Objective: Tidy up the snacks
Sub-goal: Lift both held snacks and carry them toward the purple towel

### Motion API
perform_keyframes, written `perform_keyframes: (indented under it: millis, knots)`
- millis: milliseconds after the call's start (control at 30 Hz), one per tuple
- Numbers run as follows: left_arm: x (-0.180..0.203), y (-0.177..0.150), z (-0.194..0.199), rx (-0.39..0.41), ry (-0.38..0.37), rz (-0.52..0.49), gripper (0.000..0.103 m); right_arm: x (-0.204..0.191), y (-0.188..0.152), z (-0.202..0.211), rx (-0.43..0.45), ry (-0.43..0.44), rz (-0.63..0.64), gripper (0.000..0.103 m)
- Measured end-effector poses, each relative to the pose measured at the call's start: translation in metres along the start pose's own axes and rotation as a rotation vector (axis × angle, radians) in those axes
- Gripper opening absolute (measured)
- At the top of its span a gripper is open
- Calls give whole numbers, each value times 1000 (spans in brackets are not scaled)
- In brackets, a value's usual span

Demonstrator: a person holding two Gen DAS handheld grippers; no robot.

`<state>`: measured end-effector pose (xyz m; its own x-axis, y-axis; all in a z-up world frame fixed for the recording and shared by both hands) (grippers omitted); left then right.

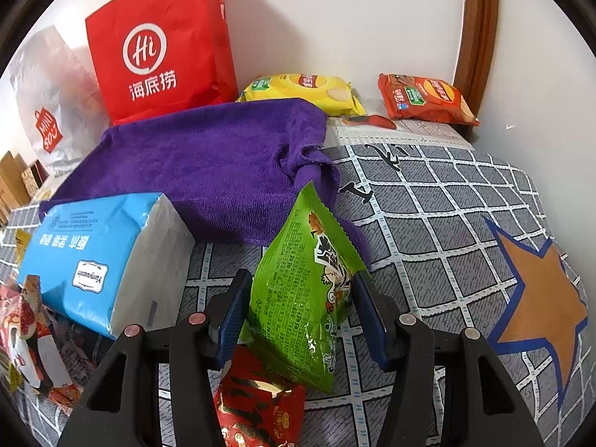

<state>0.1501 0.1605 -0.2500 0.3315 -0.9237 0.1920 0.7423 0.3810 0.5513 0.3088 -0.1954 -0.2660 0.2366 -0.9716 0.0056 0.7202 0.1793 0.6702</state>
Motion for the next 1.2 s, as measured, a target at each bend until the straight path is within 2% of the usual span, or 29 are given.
perform_keyframes:
  millis: [200, 300, 400, 500, 533, 567, 600, 733, 833, 967, 1033, 1067, 1200]
  knots:
    - [2, 0, -1, 21, 16, -24, 22, -5, 4, 10, 51, 51, 0, 53]
    - [1, 0, 2, 12, -8, -10, 20, -2, 4, 19, 61, 28, -8, 53]
    - [-3, -3, 7, -4, -48, 30, 20, -1, 4, 36, 80, 37, -15, 53]
    - [-1, -6, 16, -7, -57, 24, 20, -4, 8, 60, 109, 44, -9, 52]
    - [2, -7, 20, -5, -60, 14, 20, -5, 9, 69, 119, 49, -8, 49]
    - [5, -8, 25, -2, -63, 3, 20, -7, 10, 78, 129, 56, -8, 32]
    - [8, -8, 31, 7, -67, -7, 20, -11, 10, 86, 127, 72, -10, 28]
    - [23, -7, 52, 31, -91, -32, 20, -25, 8, 100, 117, 119, 16, 29]
    - [30, -6, 61, 37, -102, -46, 20, -31, -2, 96, 80, 73, 80, 29]
    - [34, -9, 69, 39, -122, -45, 20, -21, -14, 87, 59, 59, 53, 30]
    - [34, -10, 69, 33, -138, -37, 20, -13, -21, 80, 23, 50, 43, 35]
    - [35, -11, 70, 30, -149, -37, 20, -12, -24, 76, 3, 53, 41, 44]
    - [40, -16, 69, 23, -155, -46, 20, -6, -36, 78, -21, 53, 23, 52]
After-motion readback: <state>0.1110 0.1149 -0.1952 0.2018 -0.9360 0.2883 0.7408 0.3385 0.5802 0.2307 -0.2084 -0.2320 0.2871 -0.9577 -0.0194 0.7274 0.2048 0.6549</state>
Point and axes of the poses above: each gripper's, at about its wrist camera, not at the fingertips, and z roughly against the way its jaws point, x to its right, y to its top, the point moved 9 cm from there along -z, roughly the way its jaws point, and after that the axes turned 5 degrees about z, right-handed, at the moved point
